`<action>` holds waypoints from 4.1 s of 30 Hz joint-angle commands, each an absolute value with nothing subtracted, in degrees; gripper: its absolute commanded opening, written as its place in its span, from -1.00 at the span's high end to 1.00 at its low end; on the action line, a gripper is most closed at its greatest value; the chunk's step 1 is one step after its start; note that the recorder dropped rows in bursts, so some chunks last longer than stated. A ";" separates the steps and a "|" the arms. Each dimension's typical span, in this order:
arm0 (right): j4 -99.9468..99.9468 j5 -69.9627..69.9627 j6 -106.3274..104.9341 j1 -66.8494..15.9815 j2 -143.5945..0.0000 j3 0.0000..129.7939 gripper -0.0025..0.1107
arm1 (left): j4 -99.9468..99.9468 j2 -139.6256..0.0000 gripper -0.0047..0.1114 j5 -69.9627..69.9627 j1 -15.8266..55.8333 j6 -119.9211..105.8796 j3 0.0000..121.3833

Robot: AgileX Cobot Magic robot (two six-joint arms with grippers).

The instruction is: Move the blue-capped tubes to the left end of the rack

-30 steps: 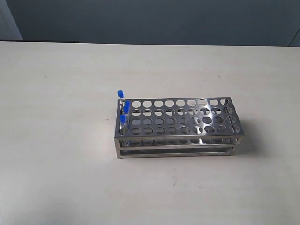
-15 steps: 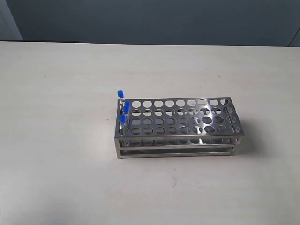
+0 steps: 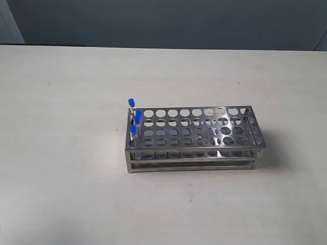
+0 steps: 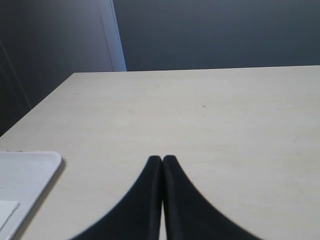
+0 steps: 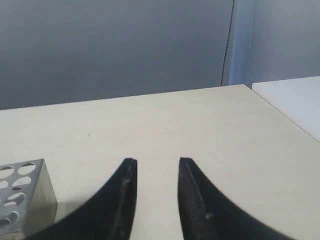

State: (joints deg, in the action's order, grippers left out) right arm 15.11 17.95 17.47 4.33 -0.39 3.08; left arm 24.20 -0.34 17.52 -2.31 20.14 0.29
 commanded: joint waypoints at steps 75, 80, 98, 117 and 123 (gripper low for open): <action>4.26 17.88 0.00 4.60 0.00 0.00 0.45 | 24.26 0.00 0.91 17.41 -2.44 20.44 0.20; 4.26 17.88 0.00 4.60 0.00 0.00 0.45 | 24.26 0.00 0.91 17.41 -2.44 20.44 0.20; 4.26 17.88 0.00 4.60 0.00 0.00 0.45 | 24.26 0.00 0.91 17.41 -2.44 20.44 0.20; 4.26 17.88 0.00 4.60 0.00 0.00 0.45 | 24.26 0.00 0.91 17.41 -2.44 20.44 0.20; 4.26 17.88 0.00 4.60 0.00 0.00 0.45 | 24.26 0.00 0.91 17.41 -2.44 20.44 0.20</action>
State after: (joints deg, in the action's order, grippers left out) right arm 4.10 18.69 0.00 4.33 -0.39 0.09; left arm 24.32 -0.34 17.52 -2.31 20.14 0.29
